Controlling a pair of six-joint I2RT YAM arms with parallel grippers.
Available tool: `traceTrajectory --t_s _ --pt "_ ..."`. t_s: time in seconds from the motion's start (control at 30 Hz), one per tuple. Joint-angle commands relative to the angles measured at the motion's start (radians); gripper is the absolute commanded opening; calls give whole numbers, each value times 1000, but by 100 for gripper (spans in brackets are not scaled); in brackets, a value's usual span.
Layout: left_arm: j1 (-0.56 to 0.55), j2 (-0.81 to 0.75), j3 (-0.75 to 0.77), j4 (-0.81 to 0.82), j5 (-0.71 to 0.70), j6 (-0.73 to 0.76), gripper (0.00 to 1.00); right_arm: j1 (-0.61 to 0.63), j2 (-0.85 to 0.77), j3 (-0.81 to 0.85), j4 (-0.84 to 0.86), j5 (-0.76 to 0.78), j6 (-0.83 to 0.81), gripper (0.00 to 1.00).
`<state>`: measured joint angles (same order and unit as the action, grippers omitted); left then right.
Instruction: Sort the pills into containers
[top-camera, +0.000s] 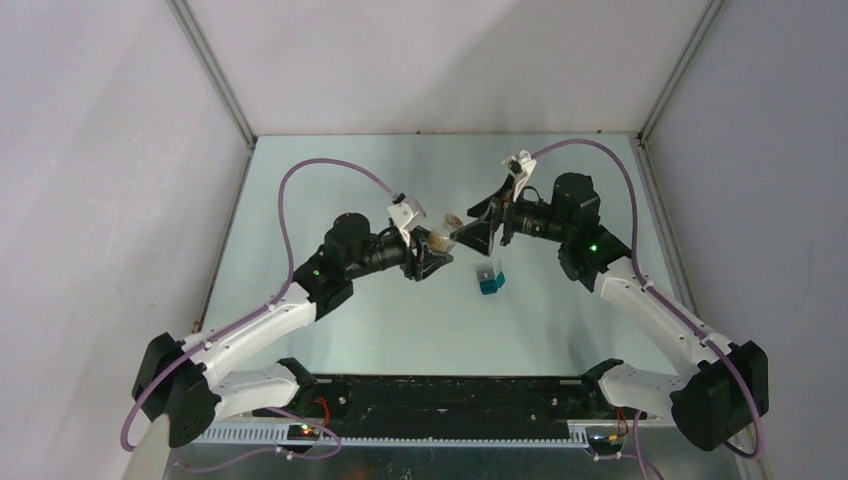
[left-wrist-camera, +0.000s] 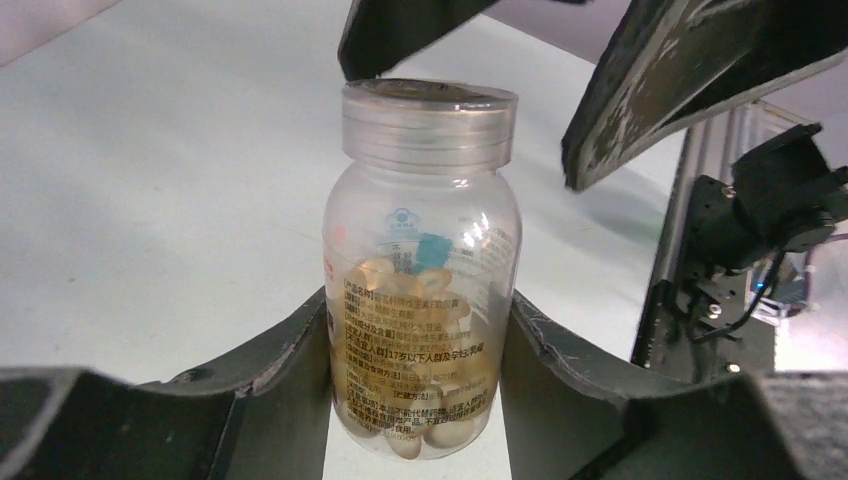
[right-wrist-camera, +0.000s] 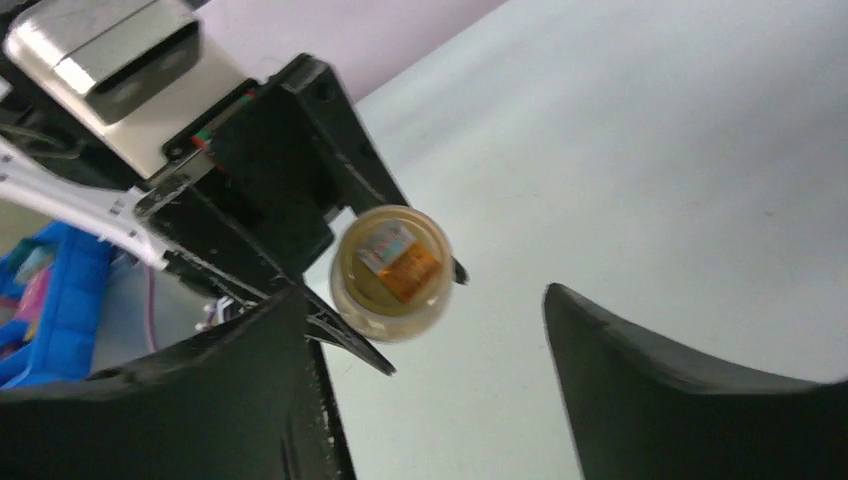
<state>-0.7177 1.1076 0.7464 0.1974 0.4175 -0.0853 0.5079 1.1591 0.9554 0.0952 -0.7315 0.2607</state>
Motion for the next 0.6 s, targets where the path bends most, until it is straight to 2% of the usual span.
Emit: traceTrajectory --t_s 0.0,0.1,0.17,0.37,0.5,0.57 --pt "10 0 31 -1 -42 46 0 -24 -47 17 -30 130 -31 98" --pt "0 8 29 -26 -104 104 0 0 -94 31 -75 308 122 99" --pt "-7 11 26 -38 -129 137 0 3 -92 52 -130 365 232 99" --pt "-36 19 21 -56 -164 237 0 78 3 161 -314 486 400 71" --pt "-55 22 14 -37 -206 251 0 141 47 174 -315 582 480 60" --pt "-60 23 14 -32 -211 253 0 167 68 182 -307 610 501 58"
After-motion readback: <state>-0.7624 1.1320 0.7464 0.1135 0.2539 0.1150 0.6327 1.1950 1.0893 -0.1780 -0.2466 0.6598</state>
